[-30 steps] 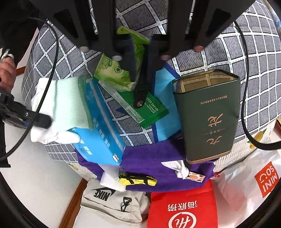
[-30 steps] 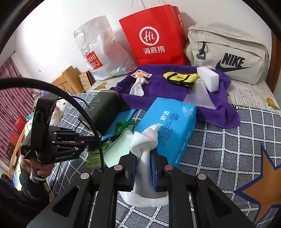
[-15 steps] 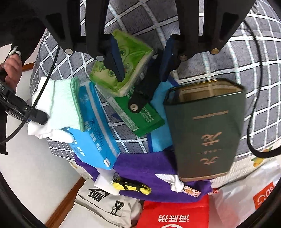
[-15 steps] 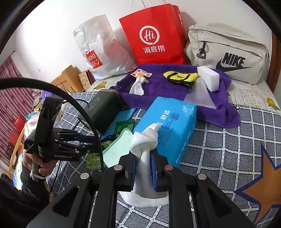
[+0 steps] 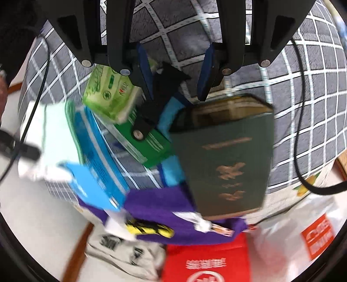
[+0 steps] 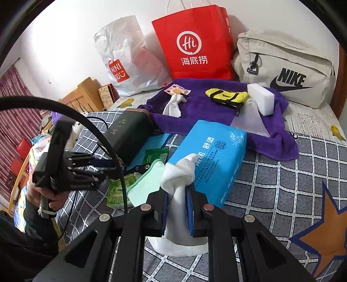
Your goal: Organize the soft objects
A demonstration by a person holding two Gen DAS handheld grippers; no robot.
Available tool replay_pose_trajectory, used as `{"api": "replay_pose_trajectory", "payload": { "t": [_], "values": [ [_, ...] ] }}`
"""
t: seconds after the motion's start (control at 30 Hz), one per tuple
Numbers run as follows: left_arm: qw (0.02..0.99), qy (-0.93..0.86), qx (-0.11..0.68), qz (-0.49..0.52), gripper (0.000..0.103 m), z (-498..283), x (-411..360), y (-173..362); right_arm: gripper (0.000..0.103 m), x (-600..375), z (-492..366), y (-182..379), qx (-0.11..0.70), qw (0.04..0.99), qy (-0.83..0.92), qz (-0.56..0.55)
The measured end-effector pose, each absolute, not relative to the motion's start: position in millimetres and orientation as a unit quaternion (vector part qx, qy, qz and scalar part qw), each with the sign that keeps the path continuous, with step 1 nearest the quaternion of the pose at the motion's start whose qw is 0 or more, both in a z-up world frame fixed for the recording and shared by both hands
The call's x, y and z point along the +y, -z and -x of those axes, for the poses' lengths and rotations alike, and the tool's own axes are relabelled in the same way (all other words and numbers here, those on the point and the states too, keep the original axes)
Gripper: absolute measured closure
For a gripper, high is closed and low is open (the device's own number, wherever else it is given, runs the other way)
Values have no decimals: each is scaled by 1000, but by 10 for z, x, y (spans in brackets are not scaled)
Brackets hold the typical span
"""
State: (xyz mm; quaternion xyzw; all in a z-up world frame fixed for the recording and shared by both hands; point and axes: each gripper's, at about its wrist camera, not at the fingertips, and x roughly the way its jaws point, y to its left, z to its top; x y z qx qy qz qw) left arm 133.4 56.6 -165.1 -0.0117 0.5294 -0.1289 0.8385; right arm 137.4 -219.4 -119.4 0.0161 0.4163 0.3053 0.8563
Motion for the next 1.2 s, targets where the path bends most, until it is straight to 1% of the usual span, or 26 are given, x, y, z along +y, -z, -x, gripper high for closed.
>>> {"api": "replay_pose_trajectory", "payload": {
  "t": [0.23, 0.33, 0.37, 0.4, 0.47, 0.63, 0.83, 0.93, 1.0, 1.03, 1.07, 1.2],
  "values": [
    [829, 169, 528, -73, 64, -1213, 220, 1742, 86, -2196, -1392, 1200, 419, 856, -301, -13],
    [829, 164, 526, -93, 64, -1244, 180, 1754, 86, -2186, -1402, 1205, 420, 856, -300, -12],
    [829, 161, 527, -93, 71, -1271, 180, 1768, 86, -2184, -1402, 1207, 420, 856, -300, -11],
    [830, 161, 526, -93, 76, -1288, 181, 1774, 86, -2183, -1397, 1209, 420, 856, -301, -10],
    [832, 162, 522, -96, 80, -1308, 174, 1784, 86, -2177, -1398, 1214, 420, 856, -300, -9],
    [836, 161, 515, -98, 83, -1310, 138, 1785, 86, -2182, -1402, 1207, 419, 856, -302, -13],
    [839, 169, 514, -59, 84, -1257, 216, 1702, 86, -2190, -1378, 1159, 411, 858, -308, -14],
    [843, 165, 508, -55, 85, -1212, 237, 1647, 89, -2193, -1368, 1131, 407, 858, -313, -15],
    [845, 165, 506, -47, 86, -1184, 262, 1604, 89, -2198, -1343, 1094, 401, 859, -317, -14],
    [847, 166, 504, -42, 86, -1168, 276, 1571, 89, -2199, -1338, 1083, 399, 860, -318, -14],
    [847, 169, 502, -39, 94, -1159, 285, 1546, 89, -2202, -1328, 1061, 396, 860, -320, -14],
    [848, 174, 500, -41, 94, -1155, 290, 1523, 89, -2197, -1322, 1032, 392, 861, -324, -9]
  ]
}}
